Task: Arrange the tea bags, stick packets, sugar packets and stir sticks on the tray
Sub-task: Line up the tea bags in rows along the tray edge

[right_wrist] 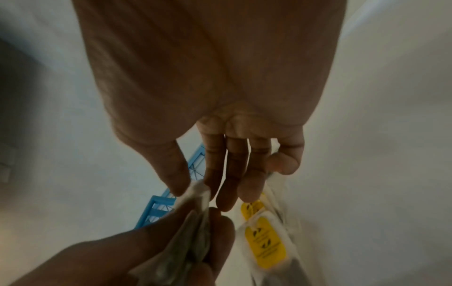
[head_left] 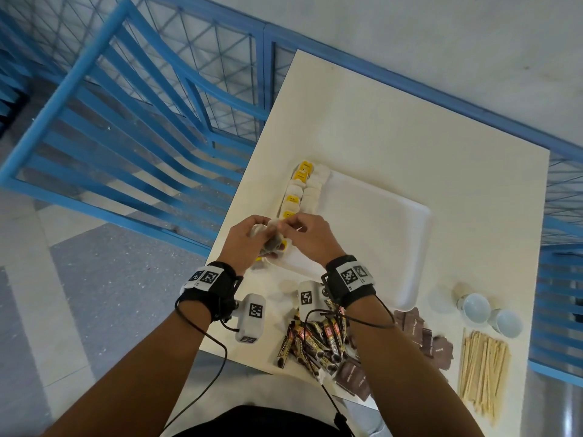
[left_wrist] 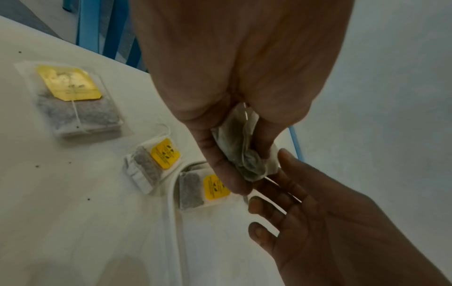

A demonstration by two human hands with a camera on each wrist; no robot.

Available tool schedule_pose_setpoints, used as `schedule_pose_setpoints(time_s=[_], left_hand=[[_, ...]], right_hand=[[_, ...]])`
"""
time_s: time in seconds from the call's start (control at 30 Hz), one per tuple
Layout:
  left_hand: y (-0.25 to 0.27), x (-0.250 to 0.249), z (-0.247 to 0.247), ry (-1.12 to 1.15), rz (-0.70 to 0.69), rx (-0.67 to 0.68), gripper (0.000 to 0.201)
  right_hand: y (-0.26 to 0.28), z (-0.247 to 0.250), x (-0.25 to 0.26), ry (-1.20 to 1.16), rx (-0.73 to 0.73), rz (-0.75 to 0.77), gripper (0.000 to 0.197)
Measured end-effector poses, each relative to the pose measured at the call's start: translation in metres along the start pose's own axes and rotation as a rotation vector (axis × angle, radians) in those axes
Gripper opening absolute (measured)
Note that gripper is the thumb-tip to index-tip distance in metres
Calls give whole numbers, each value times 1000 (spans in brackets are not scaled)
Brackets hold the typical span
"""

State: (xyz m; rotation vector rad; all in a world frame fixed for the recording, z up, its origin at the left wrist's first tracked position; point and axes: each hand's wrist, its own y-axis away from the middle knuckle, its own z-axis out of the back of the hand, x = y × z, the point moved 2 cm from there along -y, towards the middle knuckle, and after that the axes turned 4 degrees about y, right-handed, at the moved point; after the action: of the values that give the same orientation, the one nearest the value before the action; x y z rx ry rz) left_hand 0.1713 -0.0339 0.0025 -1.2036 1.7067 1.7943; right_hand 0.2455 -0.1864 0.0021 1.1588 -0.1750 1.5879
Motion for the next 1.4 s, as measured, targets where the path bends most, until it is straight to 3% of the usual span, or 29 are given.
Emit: schedule_pose_setpoints(time_s=[0.27,0.47,0.67,0.8,1.1,1.4], left_hand=[[2,7,-1,61,63,-17,11],[3,13,-2,49,75,1,18],[5,16,4,59,149,-18,24],[6,15,9,63,170,-14,27],[5,10,11,61,167,-33,13],[4,10,8,-9,177,23,32]], right_hand=[[4,-2,-6,-160,-202,-15,6],[9,-5,-19,-97,-74,-57,16],[-4,18,-42,-46,-302,-183,10],[-12,18,-48,17,-310,-221,14],[-22,12,-43,66,-349,-232,16],[-19,14,-40,-26,-407,-259,22]])
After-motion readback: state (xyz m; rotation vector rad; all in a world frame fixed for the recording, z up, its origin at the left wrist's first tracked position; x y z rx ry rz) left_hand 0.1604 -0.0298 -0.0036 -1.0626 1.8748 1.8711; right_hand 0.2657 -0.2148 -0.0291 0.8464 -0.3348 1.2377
